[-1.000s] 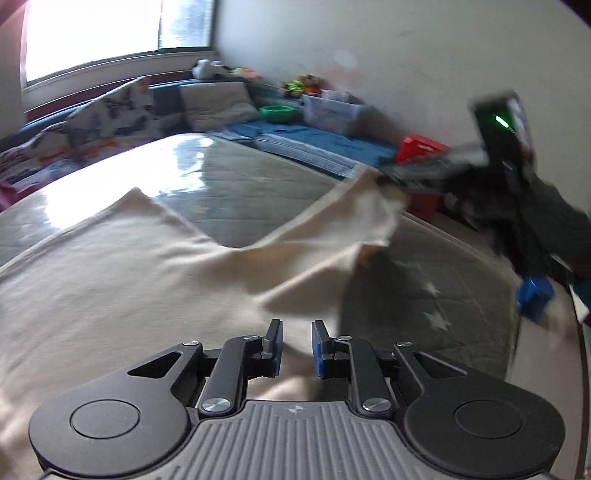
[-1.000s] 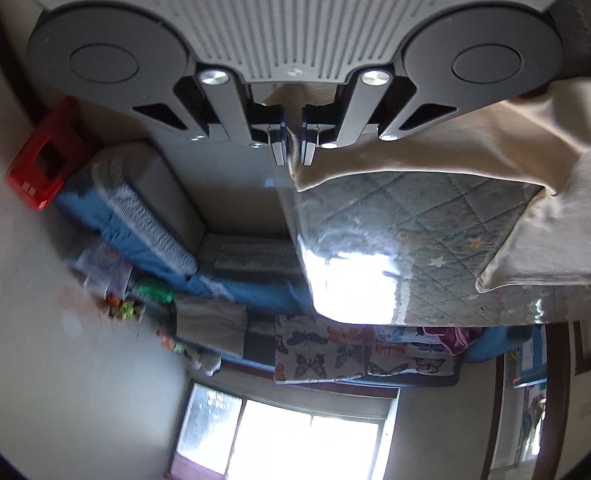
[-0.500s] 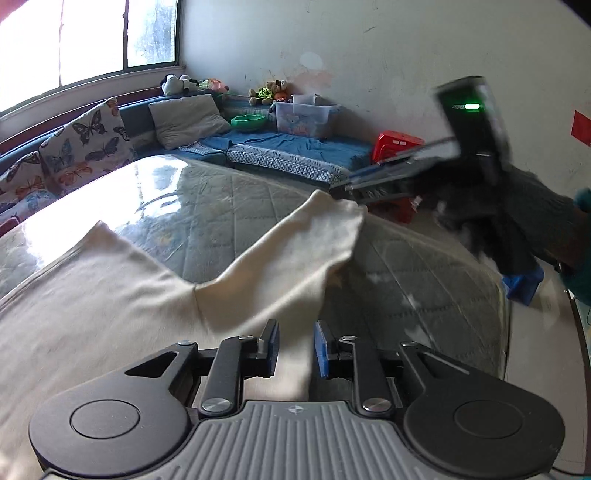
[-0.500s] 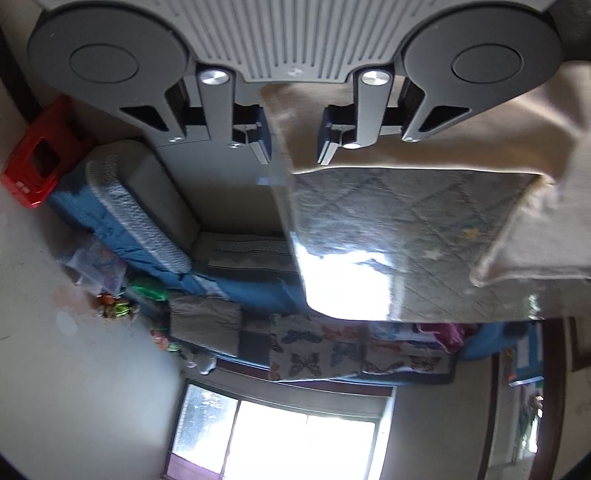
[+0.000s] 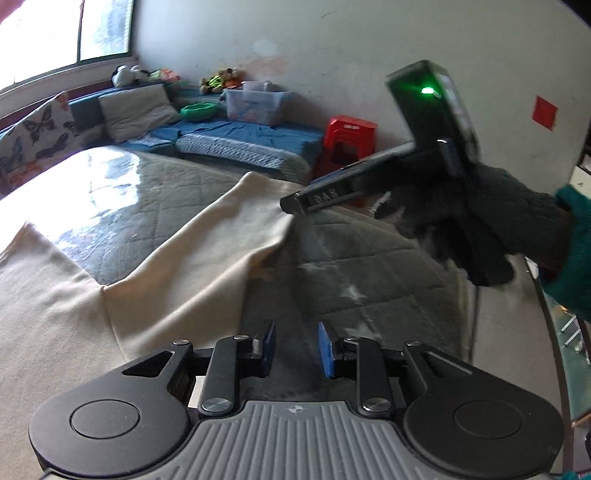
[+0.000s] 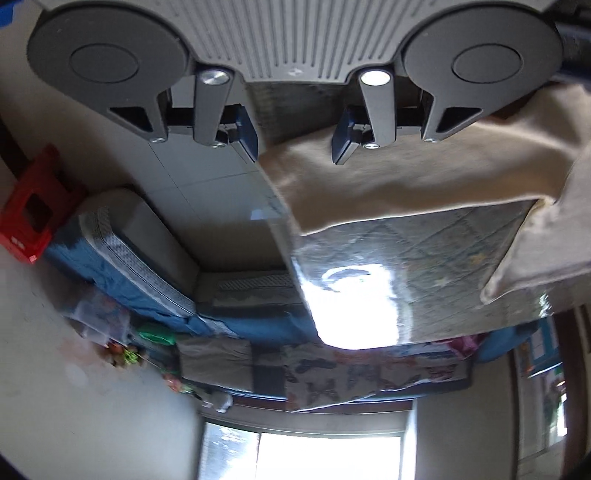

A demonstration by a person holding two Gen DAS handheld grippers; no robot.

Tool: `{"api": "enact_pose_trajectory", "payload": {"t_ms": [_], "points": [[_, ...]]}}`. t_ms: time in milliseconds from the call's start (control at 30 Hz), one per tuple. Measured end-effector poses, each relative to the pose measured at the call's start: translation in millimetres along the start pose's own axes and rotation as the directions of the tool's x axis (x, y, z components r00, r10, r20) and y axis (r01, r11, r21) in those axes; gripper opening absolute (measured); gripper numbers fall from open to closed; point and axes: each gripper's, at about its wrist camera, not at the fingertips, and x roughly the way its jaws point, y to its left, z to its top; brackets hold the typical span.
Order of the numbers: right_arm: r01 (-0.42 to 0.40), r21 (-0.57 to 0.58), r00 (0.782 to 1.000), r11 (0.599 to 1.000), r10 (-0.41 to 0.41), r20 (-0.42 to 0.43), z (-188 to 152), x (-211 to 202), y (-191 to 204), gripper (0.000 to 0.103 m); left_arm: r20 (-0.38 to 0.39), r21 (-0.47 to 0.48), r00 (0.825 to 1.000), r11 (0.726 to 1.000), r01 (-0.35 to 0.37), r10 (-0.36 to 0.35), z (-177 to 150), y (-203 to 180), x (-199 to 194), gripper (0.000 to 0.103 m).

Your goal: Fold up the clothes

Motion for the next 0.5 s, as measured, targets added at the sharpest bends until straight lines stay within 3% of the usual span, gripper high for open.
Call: {"api": "enact_pose_trajectory", "payload": {"t_ms": [167, 267, 300, 400, 500], "points": [[-0.09, 0.128, 0.995, 0.988, 0.094, -0.025, -2, 1, -14, 0.043, 0.067, -0.043, 0.994, 0.996, -0.081, 0.084, 14, 14, -7, 0.031], [-0.079, 0.15, 0.996, 0.986, 0.082, -0.017, -2, 4, -17, 0.042, 0.064, -0.078, 0.991, 0.99, -0.115, 0.12, 21, 24, 3, 0.033], [-0.074, 0.164, 0.997, 0.984, 0.077, -0.013, -2, 5, -18, 0.039, 0.059, -0.077, 0.991, 0.991, -0.113, 0.118, 22, 25, 7, 0.037], [-0.081, 0.201, 0.997, 0.976, 0.081, 0.007, 1, 10, -25, 0.011, 0.034, -0.074, 0.994, 0.992, -0.105, 0.108, 23, 25, 20, 0.039], [-0.085, 0.207, 0.996, 0.975, 0.083, 0.017, 2, 9, -26, 0.005, 0.005, -0.065, 0.998, 0.996, -0.064, 0.065, 17, 20, 28, 0.039]]}}
